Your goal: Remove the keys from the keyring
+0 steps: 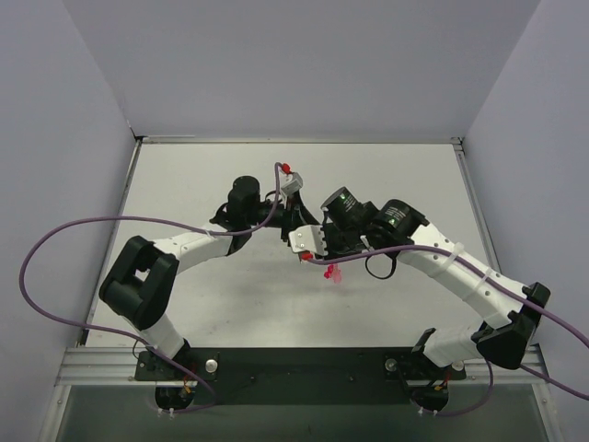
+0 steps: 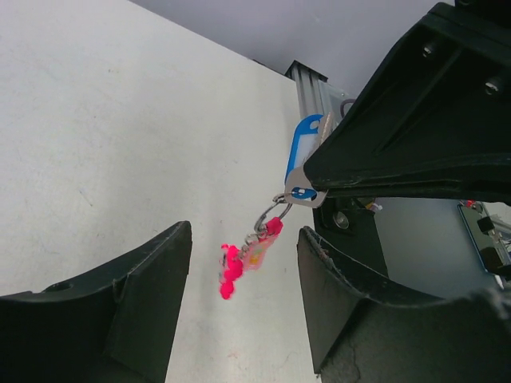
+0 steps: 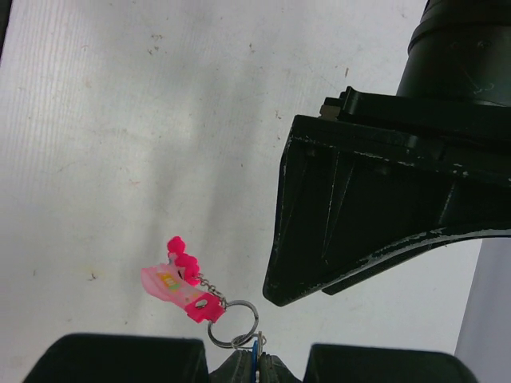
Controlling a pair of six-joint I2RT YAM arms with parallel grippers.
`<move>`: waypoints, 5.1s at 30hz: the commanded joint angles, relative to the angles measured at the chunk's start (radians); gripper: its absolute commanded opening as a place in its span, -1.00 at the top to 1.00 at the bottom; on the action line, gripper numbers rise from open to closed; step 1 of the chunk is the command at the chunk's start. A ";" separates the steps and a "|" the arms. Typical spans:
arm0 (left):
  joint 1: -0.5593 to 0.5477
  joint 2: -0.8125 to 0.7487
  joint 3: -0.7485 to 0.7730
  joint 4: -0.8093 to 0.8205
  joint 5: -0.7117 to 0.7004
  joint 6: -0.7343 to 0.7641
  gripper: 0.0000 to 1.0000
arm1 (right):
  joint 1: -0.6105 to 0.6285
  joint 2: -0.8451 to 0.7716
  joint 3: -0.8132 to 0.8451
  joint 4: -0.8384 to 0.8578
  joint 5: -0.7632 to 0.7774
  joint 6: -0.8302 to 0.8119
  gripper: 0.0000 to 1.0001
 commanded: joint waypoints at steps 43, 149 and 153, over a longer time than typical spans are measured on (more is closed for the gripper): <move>-0.055 -0.012 -0.013 0.275 0.177 -0.096 0.01 | -0.011 0.034 0.159 -0.100 -0.067 0.028 1.00; 0.051 -0.067 -0.020 0.101 -0.059 -0.059 1.00 | -0.163 -0.062 -0.096 0.147 -0.171 0.119 1.00; 0.050 -0.075 -0.033 0.185 0.001 -0.099 1.00 | -0.250 -0.041 -0.044 0.166 -0.362 0.224 0.81</move>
